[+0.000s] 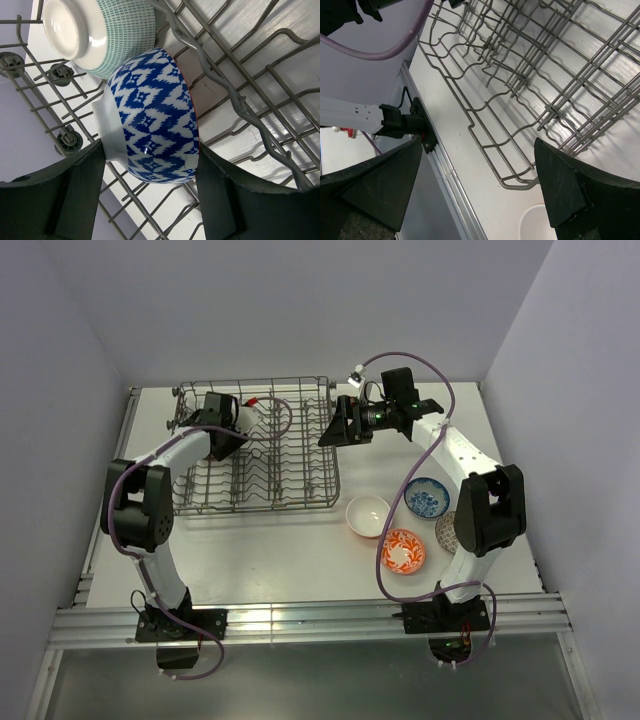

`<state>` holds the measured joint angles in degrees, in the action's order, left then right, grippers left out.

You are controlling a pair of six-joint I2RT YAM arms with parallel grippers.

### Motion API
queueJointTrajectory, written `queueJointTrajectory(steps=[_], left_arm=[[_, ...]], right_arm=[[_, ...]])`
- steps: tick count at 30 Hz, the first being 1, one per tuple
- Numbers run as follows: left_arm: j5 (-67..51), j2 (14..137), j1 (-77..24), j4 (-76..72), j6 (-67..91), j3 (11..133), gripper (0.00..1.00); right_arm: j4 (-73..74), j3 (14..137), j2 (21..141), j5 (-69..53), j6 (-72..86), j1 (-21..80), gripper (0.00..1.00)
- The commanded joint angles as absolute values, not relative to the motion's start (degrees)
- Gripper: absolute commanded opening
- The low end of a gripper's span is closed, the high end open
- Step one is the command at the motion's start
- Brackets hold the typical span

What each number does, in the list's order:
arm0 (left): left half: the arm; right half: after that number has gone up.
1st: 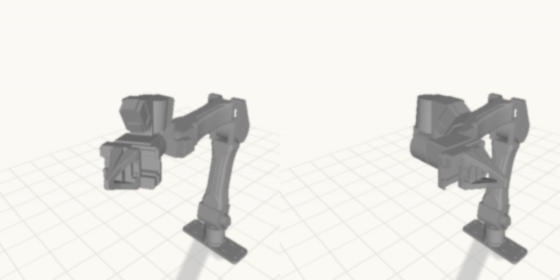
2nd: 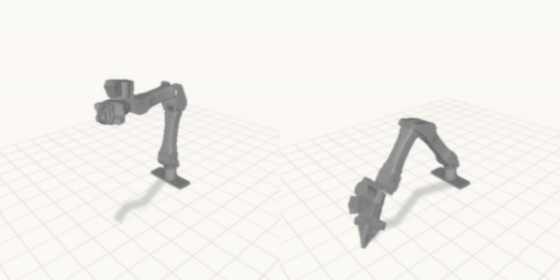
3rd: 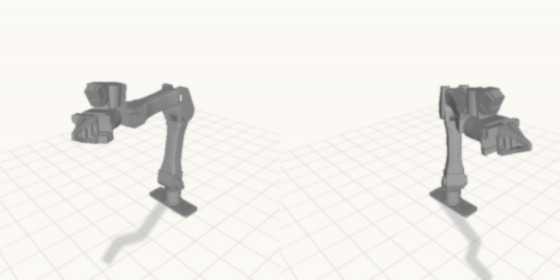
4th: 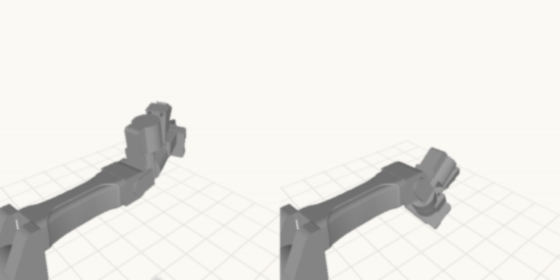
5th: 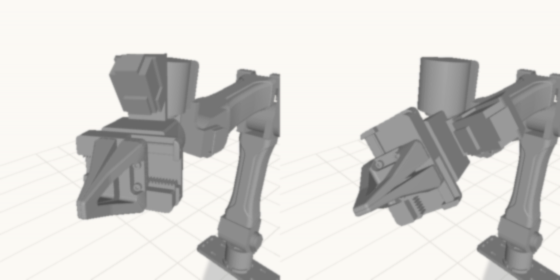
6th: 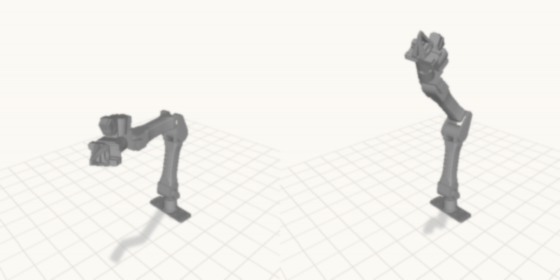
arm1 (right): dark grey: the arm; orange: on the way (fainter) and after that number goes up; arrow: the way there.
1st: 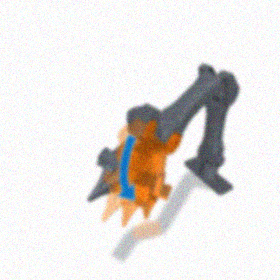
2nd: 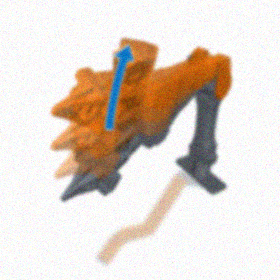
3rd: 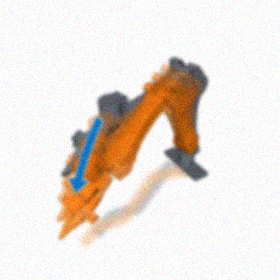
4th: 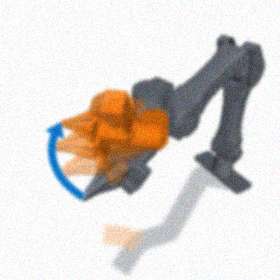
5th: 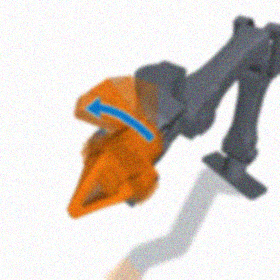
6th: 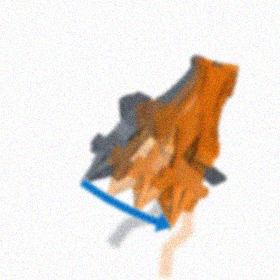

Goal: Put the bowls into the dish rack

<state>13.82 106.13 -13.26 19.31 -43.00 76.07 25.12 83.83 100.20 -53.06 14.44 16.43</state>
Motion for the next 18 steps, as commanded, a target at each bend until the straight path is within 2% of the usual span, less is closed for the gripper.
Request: queueJointTrajectory(steps=[1, 5, 7, 8, 9, 11, 13, 14, 16, 18], left_arm=[[15.56, 105.55, -13.89, 14.94, -44.56, 75.50, 0.00], [16.26, 106.17, -14.06, 14.68, -44.30, 74.62, 0.01], [16.52, 106.35, -14.15, 14.24, -44.47, 74.27, 0.14], [16.52, 106.35, -14.15, 13.89, -44.47, 73.83, 0.22], [16.61, 106.26, -14.15, 13.63, -44.56, 73.57, 0.35], [16.17, 106.26, -14.24, 13.89, -44.47, 73.48, 0.51], [15.91, 106.35, -14.24, 14.15, -44.47, 73.56, 0.58], [15.82, 106.35, -14.24, 14.41, -44.47, 73.56, 0.66], [15.21, 106.09, -14.24, 14.59, -44.47, 73.56, 0.71], [14.77, 106.00, -14.24, 15.29, -44.47, 73.56, 0.84]], right_arm=[[24.96, 83.50, 97.73, -53.00, 13.27, 15.64, 1.00], [25.14, 83.50, 97.91, -53.00, 13.18, 15.73, 1.00], [25.22, 83.50, 97.82, -53.00, 13.01, 15.73, 1.00], [25.31, 83.50, 97.82, -53.00, 12.92, 15.73, 1.00], [25.31, 83.50, 97.82, -52.91, 12.92, 15.65, 1.00], [25.31, 83.50, 97.91, -52.82, 12.83, 15.73, 1.00], [25.58, 83.58, 97.91, -52.91, 12.92, 15.65, 1.00], [25.58, 83.67, 97.91, -52.91, 12.83, 15.64, 1.00], [25.58, 83.76, 98.00, -52.91, 12.83, 15.64, 1.00], [25.66, 83.85, 97.91, -52.82, 12.75, 15.64, 1.00]])
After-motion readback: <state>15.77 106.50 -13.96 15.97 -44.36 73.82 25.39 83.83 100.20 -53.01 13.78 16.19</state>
